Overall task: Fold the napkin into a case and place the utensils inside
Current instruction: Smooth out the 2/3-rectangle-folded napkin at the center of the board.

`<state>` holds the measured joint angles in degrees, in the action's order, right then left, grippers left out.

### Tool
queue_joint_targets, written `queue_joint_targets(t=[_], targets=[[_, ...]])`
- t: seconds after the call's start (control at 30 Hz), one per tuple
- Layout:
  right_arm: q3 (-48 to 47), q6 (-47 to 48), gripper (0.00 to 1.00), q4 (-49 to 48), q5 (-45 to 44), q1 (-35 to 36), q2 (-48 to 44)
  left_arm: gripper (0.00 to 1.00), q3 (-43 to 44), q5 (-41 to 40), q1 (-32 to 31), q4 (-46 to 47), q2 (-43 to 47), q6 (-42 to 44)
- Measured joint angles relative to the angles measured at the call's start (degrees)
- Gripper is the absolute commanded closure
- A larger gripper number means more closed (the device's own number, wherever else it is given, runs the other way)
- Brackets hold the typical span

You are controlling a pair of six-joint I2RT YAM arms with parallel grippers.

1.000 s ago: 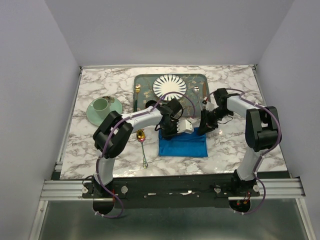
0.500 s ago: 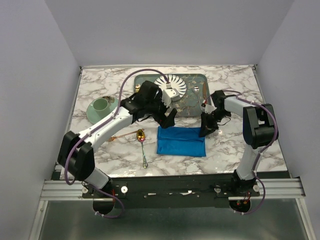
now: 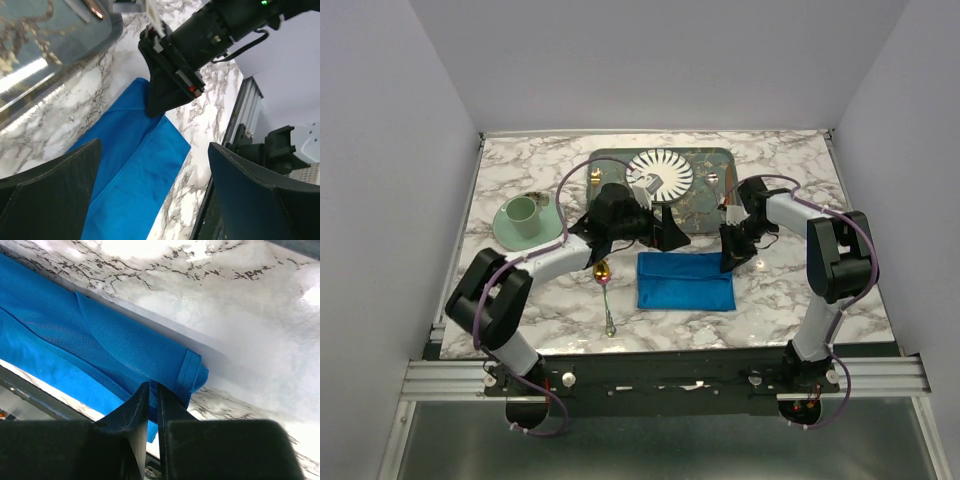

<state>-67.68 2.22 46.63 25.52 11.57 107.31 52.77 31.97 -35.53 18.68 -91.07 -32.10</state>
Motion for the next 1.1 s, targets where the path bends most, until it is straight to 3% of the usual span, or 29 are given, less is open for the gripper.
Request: queue_joint_targets(t=[0.13,0.37,0.83,1.1], targets=[[-0.1,0.6,0.80,0.1,-0.5,0.1,0.0,0.01,-1.7,1.5,0.0,10.4,-8.2,-11.5],[-0.3,1.0,0.80,0.1,-1.0,0.1,-0.1,0.01,-1.8,1.7,0.0,18.7,-16.5,-23.3],[-1.5,2.5,0.79,0.6,-1.9,0.1,-0.1,0.01,-5.0,1.9,3.3,24.0,-22.1,-30.3],[-3.9,2.3,0.71,2.0,2.7,0.1,-4.4,0.01,-5.5,1.8,3.6,26.0,-22.4,-31.2]])
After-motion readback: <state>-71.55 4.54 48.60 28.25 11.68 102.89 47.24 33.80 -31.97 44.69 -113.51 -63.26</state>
